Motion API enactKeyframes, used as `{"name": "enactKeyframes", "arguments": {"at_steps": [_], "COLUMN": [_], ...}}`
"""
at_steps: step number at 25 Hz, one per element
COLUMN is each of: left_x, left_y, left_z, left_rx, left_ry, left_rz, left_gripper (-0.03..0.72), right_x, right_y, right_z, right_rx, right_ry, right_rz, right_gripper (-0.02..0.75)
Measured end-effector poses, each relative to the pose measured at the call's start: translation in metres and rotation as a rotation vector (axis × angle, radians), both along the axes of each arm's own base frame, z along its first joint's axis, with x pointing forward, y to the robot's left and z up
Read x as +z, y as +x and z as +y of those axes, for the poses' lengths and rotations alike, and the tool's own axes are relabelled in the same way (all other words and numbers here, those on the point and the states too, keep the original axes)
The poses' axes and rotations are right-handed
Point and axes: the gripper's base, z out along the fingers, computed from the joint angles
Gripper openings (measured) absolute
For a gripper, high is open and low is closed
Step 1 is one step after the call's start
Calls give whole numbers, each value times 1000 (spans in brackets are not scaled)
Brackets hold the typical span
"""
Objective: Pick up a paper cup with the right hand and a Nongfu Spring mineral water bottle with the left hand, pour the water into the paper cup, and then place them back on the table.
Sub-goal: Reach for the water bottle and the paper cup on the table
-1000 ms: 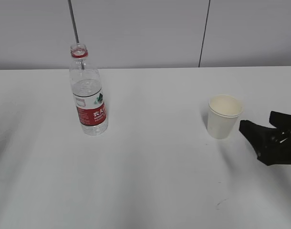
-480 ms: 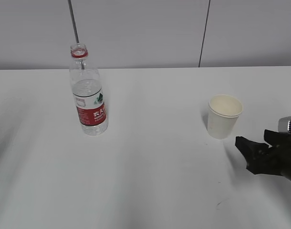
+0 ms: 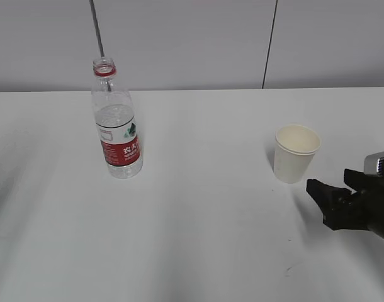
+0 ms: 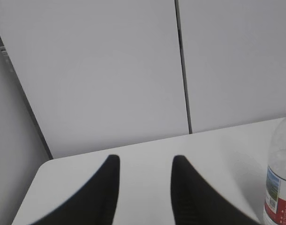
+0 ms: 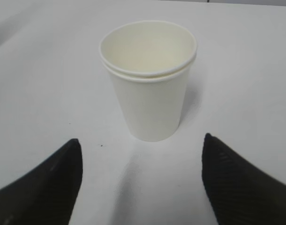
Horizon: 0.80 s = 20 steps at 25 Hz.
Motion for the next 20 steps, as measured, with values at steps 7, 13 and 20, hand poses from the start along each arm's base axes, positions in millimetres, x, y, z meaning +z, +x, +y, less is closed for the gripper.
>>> {"name": "enactKeyframes", "arguments": {"at_steps": [7, 13, 20], "left_x": [0, 0, 0], "left_y": [0, 0, 0], "left_z": [0, 0, 0], "left_rx": [0, 0, -1], "left_ry": [1, 1, 3], "left_rz": [0, 0, 1], "left_gripper": [239, 239, 239], "right_x": [-4, -11, -25], "right_y": [9, 25, 48], "right_z": [1, 4, 4], "right_rx": [15, 47, 48], "right_ry": [-1, 20, 21], "right_rz": [-1, -2, 0], "right_gripper": [592, 635, 647]}}
